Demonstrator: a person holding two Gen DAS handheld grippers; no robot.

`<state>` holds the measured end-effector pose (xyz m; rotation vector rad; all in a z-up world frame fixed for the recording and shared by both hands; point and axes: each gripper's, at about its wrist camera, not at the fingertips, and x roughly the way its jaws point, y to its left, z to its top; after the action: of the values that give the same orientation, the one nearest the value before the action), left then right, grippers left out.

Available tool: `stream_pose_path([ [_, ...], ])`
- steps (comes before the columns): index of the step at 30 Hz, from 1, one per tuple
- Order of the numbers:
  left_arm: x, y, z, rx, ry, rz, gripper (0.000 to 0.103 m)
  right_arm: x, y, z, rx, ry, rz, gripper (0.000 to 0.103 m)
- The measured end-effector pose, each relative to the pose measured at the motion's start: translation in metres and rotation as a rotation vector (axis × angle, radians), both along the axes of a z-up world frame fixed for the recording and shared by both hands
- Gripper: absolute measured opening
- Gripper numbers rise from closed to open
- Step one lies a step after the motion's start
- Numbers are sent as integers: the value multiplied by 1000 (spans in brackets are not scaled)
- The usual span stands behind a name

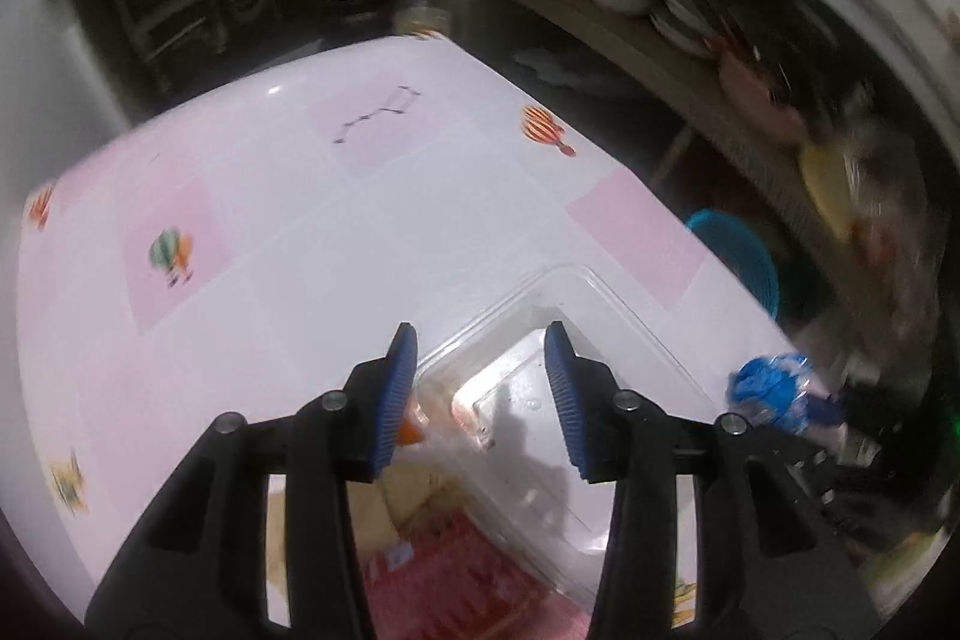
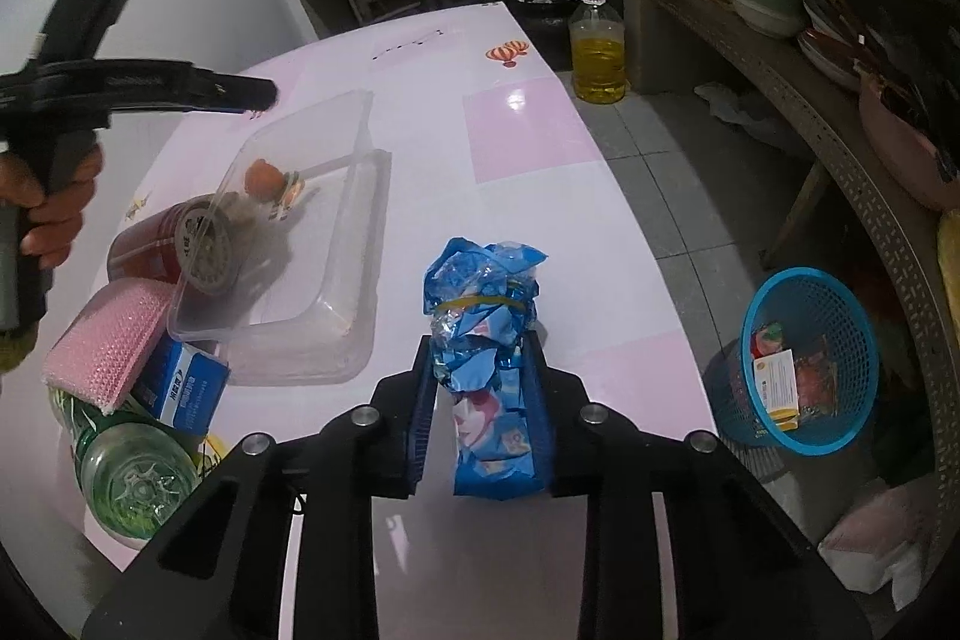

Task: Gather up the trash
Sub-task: 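Grasp the clear plastic tub rim with the left gripper and lift it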

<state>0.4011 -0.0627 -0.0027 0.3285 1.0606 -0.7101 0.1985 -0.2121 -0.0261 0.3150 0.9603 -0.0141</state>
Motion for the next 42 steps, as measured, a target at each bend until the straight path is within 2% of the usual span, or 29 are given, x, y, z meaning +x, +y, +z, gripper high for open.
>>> stream_pose_path([
  [3, 0, -17, -9, 64, -24, -78, 49, -3, -3, -1, 7, 1, -2, 26],
  [7, -6, -39, -27, 213, -78, -148, 48, -6, -5, 1, 12, -4, -4, 26],
  [8, -7, -41, -29, 229, -88, -149, 46, -6, -5, 1, 13, -4, -4, 26],
  [9, -8, -44, -31, 240, -87, -153, 38, -7, -6, 1, 15, -6, -6, 26],
  [15, -10, -48, -29, 205, -20, -111, 18, -15, -11, 7, 20, -21, -26, 26],
  [20, -13, -50, -26, 141, 75, -25, 6, -32, -17, 9, 26, -21, -45, 26],
  [22, -19, -52, -25, 121, 110, -32, 6, -40, -20, 8, 36, -17, -52, 26],
  [27, -33, -61, -30, 138, 173, -49, 6, -52, -22, 3, 89, 6, -44, 26],
  [30, -39, -63, -33, 129, 213, -54, 13, -55, -17, -1, 104, 21, -27, 26],
  [33, -42, -63, -40, 120, 252, -40, 15, -59, -14, -3, 111, 23, -20, 26],
  [42, -50, -66, -57, 151, 287, -9, 14, -58, -14, -9, 126, 34, -25, 27],
])
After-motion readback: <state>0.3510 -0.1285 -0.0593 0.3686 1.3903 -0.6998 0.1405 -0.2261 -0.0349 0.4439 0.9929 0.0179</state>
